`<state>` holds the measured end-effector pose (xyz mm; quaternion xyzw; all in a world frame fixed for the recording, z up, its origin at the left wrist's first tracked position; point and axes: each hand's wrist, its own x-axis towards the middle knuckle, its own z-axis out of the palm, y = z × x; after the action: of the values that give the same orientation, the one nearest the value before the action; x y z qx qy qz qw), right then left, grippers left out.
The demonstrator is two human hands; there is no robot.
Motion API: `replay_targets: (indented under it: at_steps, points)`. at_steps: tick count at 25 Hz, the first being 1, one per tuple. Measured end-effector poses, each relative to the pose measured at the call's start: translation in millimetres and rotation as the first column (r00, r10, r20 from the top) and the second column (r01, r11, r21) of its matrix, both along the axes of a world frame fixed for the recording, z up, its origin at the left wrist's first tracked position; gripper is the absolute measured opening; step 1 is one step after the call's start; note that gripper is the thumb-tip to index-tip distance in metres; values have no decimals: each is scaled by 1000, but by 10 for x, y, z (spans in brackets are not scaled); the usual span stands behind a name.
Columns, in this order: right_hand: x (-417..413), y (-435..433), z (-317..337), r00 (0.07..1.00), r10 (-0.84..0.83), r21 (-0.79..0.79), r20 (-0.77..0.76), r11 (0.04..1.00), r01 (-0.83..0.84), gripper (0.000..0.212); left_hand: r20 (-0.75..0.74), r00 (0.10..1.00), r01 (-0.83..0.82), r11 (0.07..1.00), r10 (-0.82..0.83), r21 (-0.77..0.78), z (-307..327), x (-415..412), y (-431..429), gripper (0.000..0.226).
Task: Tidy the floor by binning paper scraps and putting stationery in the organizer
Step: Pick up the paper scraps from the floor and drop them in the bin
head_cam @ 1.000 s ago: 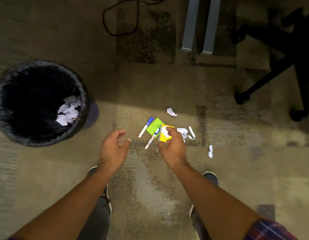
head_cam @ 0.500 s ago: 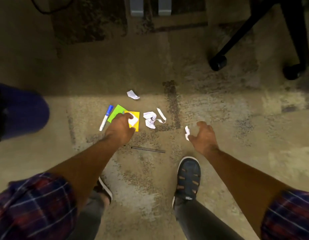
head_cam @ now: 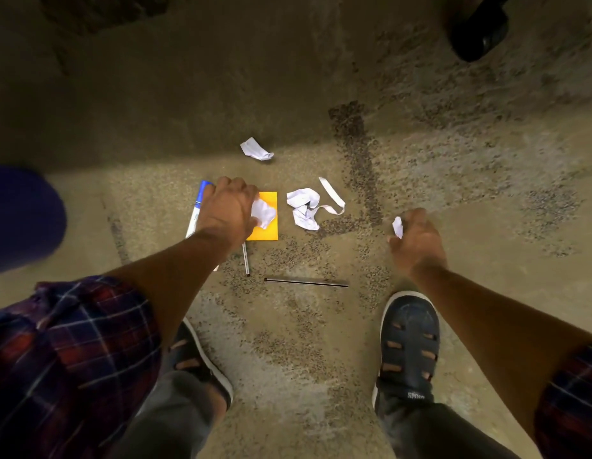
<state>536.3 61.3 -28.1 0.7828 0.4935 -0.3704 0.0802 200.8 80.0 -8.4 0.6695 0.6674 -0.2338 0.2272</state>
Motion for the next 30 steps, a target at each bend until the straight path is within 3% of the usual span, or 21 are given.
replay_targets:
  at_steps: [4, 9, 12, 14, 17, 19, 22, 25, 28, 30]
  points:
    - [-52, 46, 48, 998, 57, 74, -35, 996, -54, 21, 24, 999, -27, 996, 25, 82, -87, -48, -69, 29]
    - [-391, 223, 192, 978, 194, 212, -80, 962, -173, 14, 157, 947, -306, 937, 281, 169, -83, -57, 41, 29]
    - [-690, 331, 221, 947, 296, 227, -125, 938, -263, 27, 172, 969, -200, 972, 178, 123, -92, -112, 53, 32]
    - [-900, 375, 209, 917, 371, 223, -149, 916, -334, 37, 119, 991, -71, 994, 61, 79, -127, -119, 25, 41]
    - [-1154, 378, 126, 859, 492, 198, -140, 864, -463, 52, 47, 998, 44, 996, -47, 75, -229, -80, -20, 37]
    - [-1245, 339, 52, 790, 612, 120, -35, 787, -605, 77, 52, 997, 43, 994, -48, 99, -278, -69, -28, 30]
    - [-1301, 252, -30, 698, 711, 68, 92, 694, -716, 101, 147, 986, -100, 979, 74, 176, -283, -108, 15, 15]
    - [-1355, 217, -88, 666, 731, 84, 149, 662, -745, 98, 290, 947, -214, 943, 137, 254, -208, -161, 107, 5]
    - [-1443, 254, -102, 647, 753, 117, 119, 636, -763, 83, 415, 900, -237, 949, 133, 209, -198, -176, 340, 9]
    - [-1473, 261, -63, 585, 806, 130, 88, 573, -809, 81, 385, 917, -172, 974, 103, 149, -255, -147, 511, 17]
